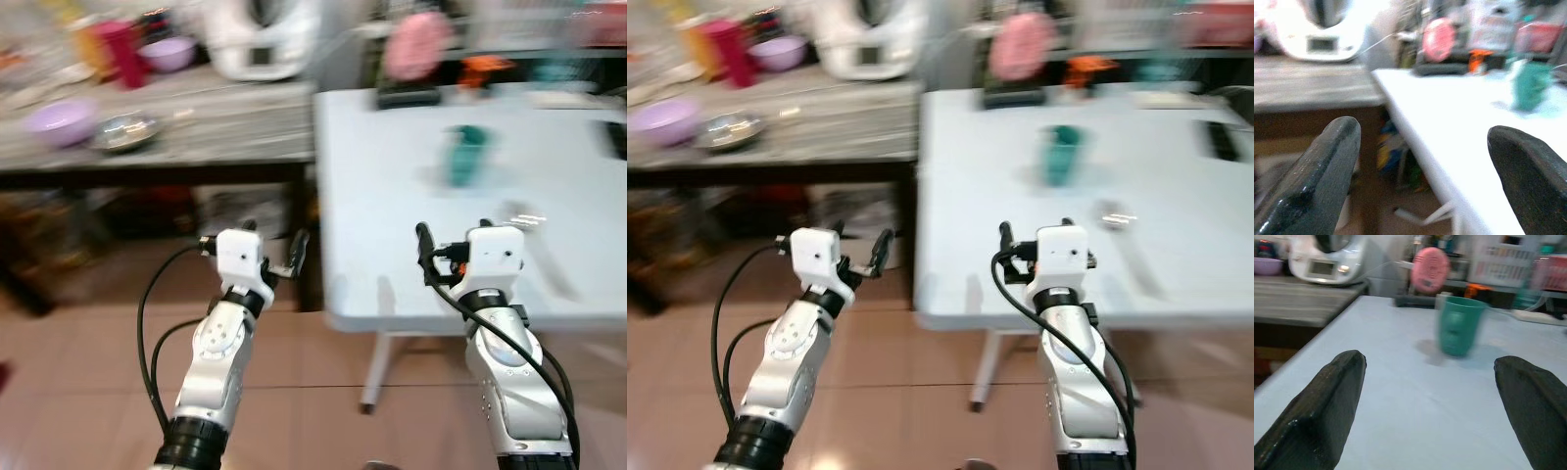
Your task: Setting the table
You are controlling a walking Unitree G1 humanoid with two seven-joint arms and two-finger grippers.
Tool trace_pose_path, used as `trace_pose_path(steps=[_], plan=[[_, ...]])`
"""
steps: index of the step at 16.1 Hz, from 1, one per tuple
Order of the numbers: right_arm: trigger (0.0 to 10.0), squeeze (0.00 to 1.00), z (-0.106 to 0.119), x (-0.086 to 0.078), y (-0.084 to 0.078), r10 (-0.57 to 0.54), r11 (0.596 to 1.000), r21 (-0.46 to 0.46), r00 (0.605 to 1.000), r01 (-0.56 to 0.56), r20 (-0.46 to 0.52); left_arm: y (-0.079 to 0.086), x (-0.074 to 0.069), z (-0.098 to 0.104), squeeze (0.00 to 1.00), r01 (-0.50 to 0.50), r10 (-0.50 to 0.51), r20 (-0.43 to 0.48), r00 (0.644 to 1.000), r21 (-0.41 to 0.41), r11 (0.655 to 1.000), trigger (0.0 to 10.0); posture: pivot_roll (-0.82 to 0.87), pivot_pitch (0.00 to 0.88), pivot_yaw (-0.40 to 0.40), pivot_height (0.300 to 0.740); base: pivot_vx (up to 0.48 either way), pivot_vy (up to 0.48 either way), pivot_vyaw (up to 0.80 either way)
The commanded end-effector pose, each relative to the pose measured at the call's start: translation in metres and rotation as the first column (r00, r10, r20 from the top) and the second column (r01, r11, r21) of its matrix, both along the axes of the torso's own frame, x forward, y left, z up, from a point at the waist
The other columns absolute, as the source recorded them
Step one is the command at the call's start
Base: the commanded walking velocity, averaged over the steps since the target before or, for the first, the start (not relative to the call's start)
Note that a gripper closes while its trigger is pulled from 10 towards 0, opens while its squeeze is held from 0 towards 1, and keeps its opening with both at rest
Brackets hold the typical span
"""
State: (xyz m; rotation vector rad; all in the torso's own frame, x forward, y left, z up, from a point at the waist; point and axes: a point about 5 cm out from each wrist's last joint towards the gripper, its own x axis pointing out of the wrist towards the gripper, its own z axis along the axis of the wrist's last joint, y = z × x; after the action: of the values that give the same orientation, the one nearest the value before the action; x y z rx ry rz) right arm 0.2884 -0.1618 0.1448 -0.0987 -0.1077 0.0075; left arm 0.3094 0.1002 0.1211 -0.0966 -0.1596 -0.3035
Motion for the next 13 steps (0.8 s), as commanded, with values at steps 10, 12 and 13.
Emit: trace_pose_path(steps=[10, 12, 13], plan=[[10.0, 0.00, -0.009, -0.004, 0.012, 0.054, 0.998, 0.011, 0.999, -0.054, 0.001, 0.052, -0.011, -0.028, 0.00, -0.119, 0.122, -0.008, 0.992, 0.188, 0.975, 10.0, -0.23, 0.085, 0.052, 0.740, 0.000, -0.223, 0.00], [10.0, 0.00, -0.009, -0.005, 0.009, 0.047, 0.999, 0.003, 0.999, -0.047, 0.005, 0.056, -0.019, -0.026, 0.00, -0.140, 0.144, -0.012, 0.990, 0.164, 0.976, 10.0, -0.23, 0.085, 0.052, 0.740, 0.000, 0.000, 0.00], [10.0, 0.00, -0.008, -0.005, 0.007, 0.041, 0.999, 0.001, 0.999, -0.041, 0.007, 0.058, -0.023, -0.027, 0.00, -0.144, 0.147, -0.009, 0.989, 0.165, 0.976, 10.0, -0.23, 0.094, 0.056, 0.740, 0.000, 0.000, 0.00]])
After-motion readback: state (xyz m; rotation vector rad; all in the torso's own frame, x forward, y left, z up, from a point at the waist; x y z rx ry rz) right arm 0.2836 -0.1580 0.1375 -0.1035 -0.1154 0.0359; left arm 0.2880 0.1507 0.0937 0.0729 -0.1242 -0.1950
